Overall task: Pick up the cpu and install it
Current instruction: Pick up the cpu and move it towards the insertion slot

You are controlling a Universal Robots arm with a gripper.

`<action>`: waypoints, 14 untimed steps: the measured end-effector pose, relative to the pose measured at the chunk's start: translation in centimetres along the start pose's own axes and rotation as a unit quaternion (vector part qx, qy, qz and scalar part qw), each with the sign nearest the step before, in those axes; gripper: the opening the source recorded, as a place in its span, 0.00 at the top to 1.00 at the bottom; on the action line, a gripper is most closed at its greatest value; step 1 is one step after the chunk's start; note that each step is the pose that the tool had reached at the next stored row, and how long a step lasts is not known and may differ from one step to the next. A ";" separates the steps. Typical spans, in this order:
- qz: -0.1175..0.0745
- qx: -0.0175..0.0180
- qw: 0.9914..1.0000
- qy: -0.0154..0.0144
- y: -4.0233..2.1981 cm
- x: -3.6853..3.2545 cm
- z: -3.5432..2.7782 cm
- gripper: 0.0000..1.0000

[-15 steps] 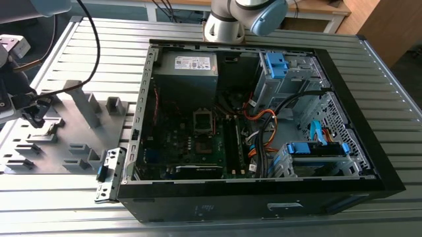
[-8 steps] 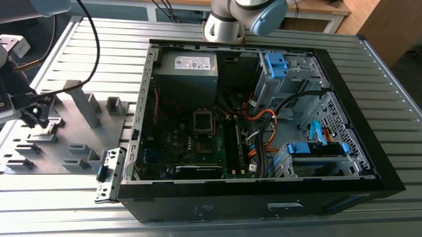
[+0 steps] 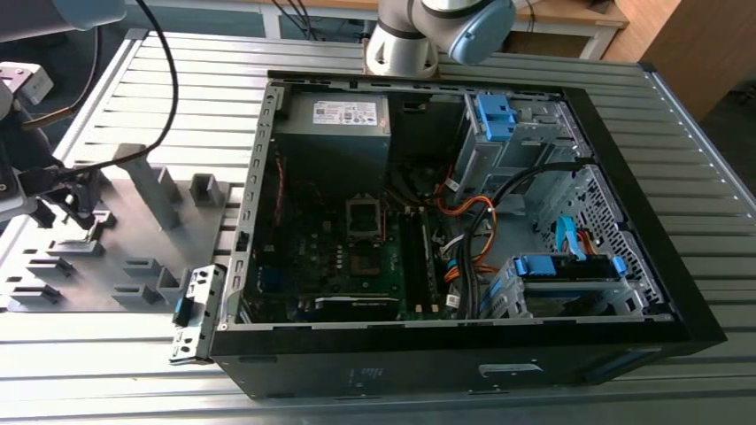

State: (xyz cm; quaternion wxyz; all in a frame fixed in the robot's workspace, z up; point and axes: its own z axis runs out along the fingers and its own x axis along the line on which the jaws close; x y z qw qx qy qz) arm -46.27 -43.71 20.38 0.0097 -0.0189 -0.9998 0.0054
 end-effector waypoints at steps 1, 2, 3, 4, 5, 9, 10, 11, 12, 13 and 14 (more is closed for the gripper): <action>0.000 0.000 1.000 0.000 0.00 -0.01 0.12 0.47; 0.000 0.000 1.000 0.000 0.00 -0.01 0.26 0.47; -0.001 0.000 1.000 0.000 0.00 -0.01 0.42 0.47; -0.002 0.000 1.000 -0.001 0.01 -0.01 0.58 0.47; -0.002 0.000 1.000 -0.001 0.01 -0.02 0.72 0.47; -0.005 0.001 1.000 -0.001 0.01 -0.02 1.11 0.47; -0.005 0.002 1.000 -0.001 0.01 -0.02 1.11 0.47; -0.005 0.002 1.000 -0.001 0.01 -0.02 1.11 0.47; -0.005 0.002 1.000 -0.001 0.01 -0.02 1.12 0.47; -0.005 0.002 1.000 -0.001 0.01 0.00 1.13 0.47; -0.005 0.002 1.000 -0.001 0.01 0.02 1.13 0.47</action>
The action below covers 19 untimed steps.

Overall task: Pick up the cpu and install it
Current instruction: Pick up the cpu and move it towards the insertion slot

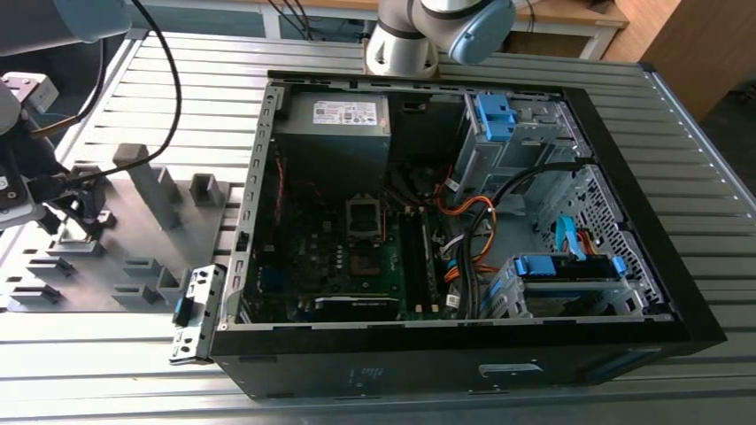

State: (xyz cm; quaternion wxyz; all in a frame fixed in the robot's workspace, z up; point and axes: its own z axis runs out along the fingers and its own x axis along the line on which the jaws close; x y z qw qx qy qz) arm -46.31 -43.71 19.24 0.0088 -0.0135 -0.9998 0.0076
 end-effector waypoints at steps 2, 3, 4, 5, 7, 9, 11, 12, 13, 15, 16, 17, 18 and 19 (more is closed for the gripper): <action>0.000 0.000 1.000 0.000 0.00 0.00 0.00 0.45; 0.000 0.001 1.000 0.000 0.00 0.00 0.00 0.40; 0.000 0.001 1.000 0.000 0.00 0.01 0.03 0.40; 0.000 0.002 1.000 -0.001 0.00 0.00 0.13 0.40; -0.001 0.002 1.000 -0.004 0.01 0.00 0.34 0.40; -0.002 0.001 1.000 -0.007 0.02 0.00 0.55 0.40; -0.004 0.001 1.000 -0.008 0.03 -0.01 0.65 0.40; -0.004 0.001 1.000 -0.008 0.03 -0.01 0.66 0.40; -0.005 0.002 1.000 -0.008 0.03 -0.01 0.67 0.40; -0.005 0.001 1.000 -0.008 0.04 -0.01 0.74 0.40; -0.005 0.001 1.000 -0.009 0.05 -0.01 0.81 0.40; -0.005 0.002 1.000 -0.008 0.05 -0.01 0.85 0.40; -0.005 0.002 1.000 -0.008 0.05 -0.01 0.85 0.40; -0.005 0.002 1.000 -0.008 0.06 -0.01 0.89 0.40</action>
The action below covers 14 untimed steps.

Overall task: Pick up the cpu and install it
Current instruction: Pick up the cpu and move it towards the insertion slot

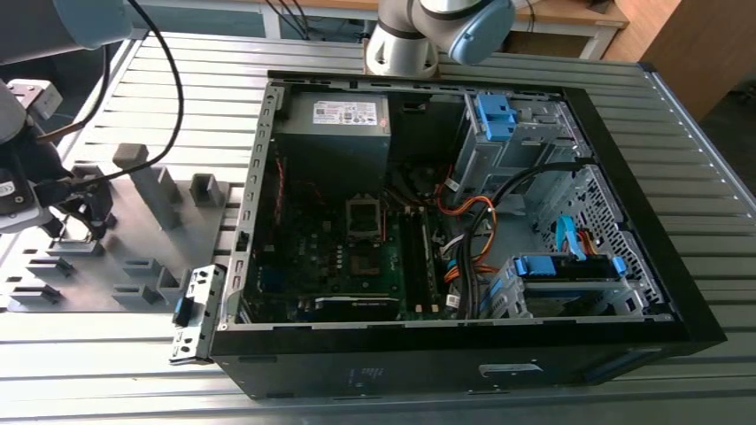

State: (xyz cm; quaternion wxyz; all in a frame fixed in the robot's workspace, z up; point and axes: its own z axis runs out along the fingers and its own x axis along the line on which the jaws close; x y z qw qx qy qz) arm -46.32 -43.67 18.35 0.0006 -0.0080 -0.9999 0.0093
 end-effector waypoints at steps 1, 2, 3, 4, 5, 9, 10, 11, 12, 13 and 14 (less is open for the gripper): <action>0.000 0.000 1.000 0.000 0.01 0.00 0.02 0.40; 0.000 0.000 1.000 0.000 0.03 0.00 0.04 0.40; 0.000 0.000 1.000 0.000 0.09 0.01 0.05 0.40; 0.000 0.000 1.000 0.000 0.14 0.01 0.05 0.40; 0.000 0.000 1.000 0.000 0.19 0.00 0.06 0.40; 0.000 0.000 1.000 0.000 0.41 0.01 0.09 0.40; 0.000 0.000 1.000 0.000 0.41 0.01 0.09 0.40; 0.000 0.000 1.000 0.000 0.41 0.02 0.09 0.40; 0.000 0.000 1.000 0.000 0.41 0.02 0.10 0.40; -0.002 0.000 1.000 0.000 0.42 0.03 0.13 0.40; -0.005 0.000 1.000 0.000 0.42 0.03 0.15 0.40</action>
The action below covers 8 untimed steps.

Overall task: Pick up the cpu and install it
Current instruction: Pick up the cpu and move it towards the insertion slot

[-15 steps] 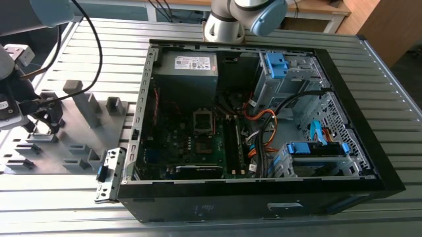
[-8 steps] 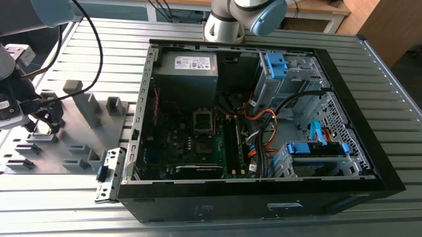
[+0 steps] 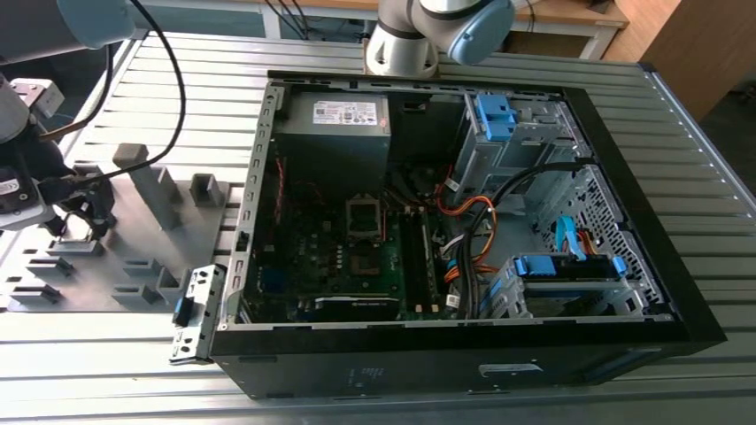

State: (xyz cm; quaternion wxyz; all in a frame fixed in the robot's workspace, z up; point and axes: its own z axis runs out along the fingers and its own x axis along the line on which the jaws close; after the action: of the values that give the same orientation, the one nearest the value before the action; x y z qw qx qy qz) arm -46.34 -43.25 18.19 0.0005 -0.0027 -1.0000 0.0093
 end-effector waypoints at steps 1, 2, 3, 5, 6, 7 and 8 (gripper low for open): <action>-0.004 0.000 1.000 0.000 0.00 0.00 0.02 0.40; -0.009 0.000 1.000 0.000 0.00 0.00 0.03 0.40; -0.014 0.000 1.000 0.000 0.00 0.00 0.05 0.40; -0.019 0.000 1.000 0.000 0.00 0.00 0.05 0.40; -0.019 0.000 1.000 0.000 0.00 0.00 0.06 0.40; -0.019 0.000 1.000 0.000 0.00 0.00 0.06 0.40; -0.019 0.000 1.000 0.000 0.00 0.00 0.06 0.40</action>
State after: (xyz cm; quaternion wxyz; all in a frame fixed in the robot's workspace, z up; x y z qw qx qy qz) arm -46.34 -43.25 18.14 0.0002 0.0160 -0.9998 0.0093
